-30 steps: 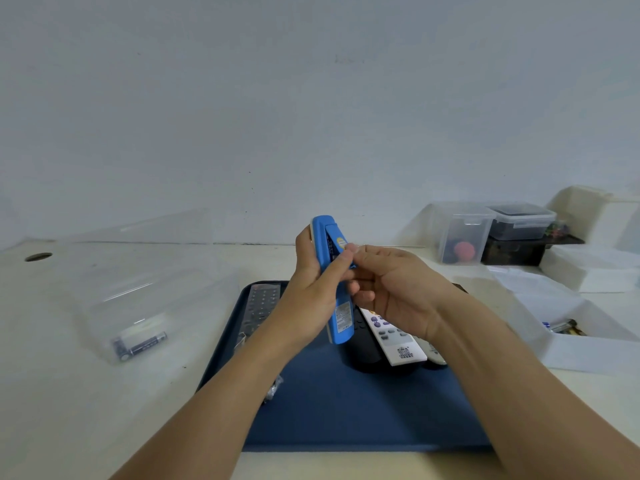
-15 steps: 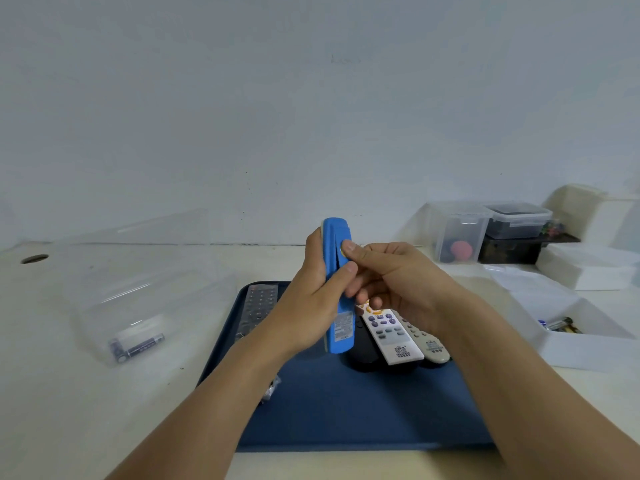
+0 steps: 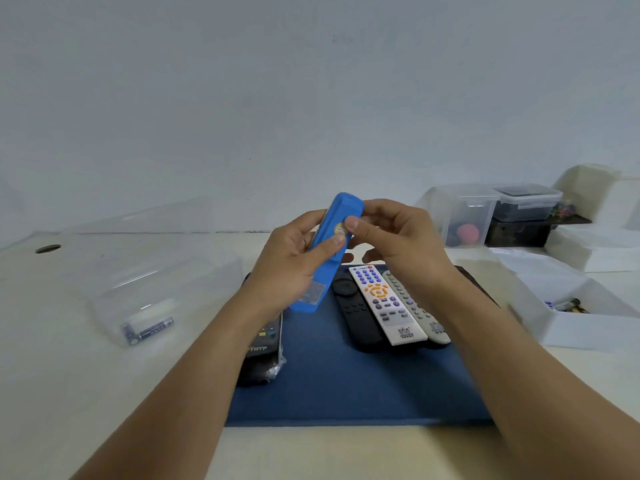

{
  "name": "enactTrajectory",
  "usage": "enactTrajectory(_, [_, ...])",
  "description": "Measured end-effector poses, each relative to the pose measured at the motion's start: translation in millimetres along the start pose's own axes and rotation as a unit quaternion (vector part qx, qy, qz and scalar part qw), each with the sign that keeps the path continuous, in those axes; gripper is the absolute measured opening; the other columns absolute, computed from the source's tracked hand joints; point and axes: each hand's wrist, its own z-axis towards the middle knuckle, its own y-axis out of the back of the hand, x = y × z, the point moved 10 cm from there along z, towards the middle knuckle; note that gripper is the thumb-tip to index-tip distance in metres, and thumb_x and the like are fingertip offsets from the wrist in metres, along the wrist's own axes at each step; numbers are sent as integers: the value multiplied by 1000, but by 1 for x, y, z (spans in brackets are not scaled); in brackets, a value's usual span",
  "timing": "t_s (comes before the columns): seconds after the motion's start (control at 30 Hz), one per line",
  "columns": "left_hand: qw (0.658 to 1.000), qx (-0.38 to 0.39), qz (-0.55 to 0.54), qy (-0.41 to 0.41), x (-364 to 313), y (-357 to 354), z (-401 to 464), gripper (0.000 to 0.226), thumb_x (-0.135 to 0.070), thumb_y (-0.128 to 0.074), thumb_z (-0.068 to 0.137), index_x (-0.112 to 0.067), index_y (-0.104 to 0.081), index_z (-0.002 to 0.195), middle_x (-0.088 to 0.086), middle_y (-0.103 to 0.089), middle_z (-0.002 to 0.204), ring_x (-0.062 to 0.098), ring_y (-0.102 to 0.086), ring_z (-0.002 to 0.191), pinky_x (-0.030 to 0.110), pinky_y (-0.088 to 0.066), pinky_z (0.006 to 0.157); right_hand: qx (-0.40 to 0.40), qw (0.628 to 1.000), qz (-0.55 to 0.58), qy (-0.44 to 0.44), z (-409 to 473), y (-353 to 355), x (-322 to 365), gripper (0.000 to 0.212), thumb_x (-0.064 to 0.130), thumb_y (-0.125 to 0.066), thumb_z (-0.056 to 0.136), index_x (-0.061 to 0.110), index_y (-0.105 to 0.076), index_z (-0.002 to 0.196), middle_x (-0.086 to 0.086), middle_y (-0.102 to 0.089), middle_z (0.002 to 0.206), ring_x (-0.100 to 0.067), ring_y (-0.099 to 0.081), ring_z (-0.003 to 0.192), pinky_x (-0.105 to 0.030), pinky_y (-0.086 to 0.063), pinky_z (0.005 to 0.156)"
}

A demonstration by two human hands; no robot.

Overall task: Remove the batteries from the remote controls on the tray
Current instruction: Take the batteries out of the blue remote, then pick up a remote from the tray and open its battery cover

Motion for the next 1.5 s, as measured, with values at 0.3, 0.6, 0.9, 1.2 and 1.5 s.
enactTrajectory(0.3, [941, 72, 326, 62, 39, 23, 0, 33, -13, -86, 75, -27, -74, 103, -7, -75, 99, 10, -70, 94, 29, -55, 85, 164, 901, -388, 105, -19, -56, -11, 20, 18, -73, 85, 19, -54, 87, 5, -65, 82, -12, -60, 76, -39, -53, 70])
enactTrajectory(0.6, [761, 69, 597, 244, 63, 82, -21, 45, -54, -69, 82, -21, -64, 113, 2, -64, 114, 23, -60, 97, 33, -50, 80, 271, 786, -550, 73, -39, -78, -20, 31, 52, -78, 75, 32, -67, 96, 18, -58, 94, -2, -47, 86, -12, -23, 55])
enactTrajectory(0.9, [832, 51, 456, 312, 53, 71, -40, 38, -39, -70, 79, -13, -59, 104, 6, -65, 100, 21, -65, 80, 35, -58, 67, 275, 831, -481, 56, -35, -76, -34, 29, 52, -80, 75, 28, -76, 90, 16, -65, 85, 8, -53, 75, -10, -35, 61])
enactTrajectory(1.2, [902, -80, -372, 205, 31, 12, -19, 32, -29, -46, 106, -14, -69, 122, 10, -75, 109, 22, -73, 87, 34, -62, 72, 37, 988, -105, 109, -18, -38, 23, 35, 9, -86, 74, 14, -62, 98, 3, -69, 95, -15, -66, 85, -29, -56, 65])
enactTrajectory(1.5, [940, -81, -309, 121, 33, -2, -11, 32, -30, -43, 108, -30, -63, 133, 4, -73, 106, 23, -71, 92, 44, -56, 86, 35, 944, -248, 214, -25, -47, 36, 26, 8, -75, 83, 17, -58, 100, 7, -63, 93, -12, -60, 86, -11, -44, 68])
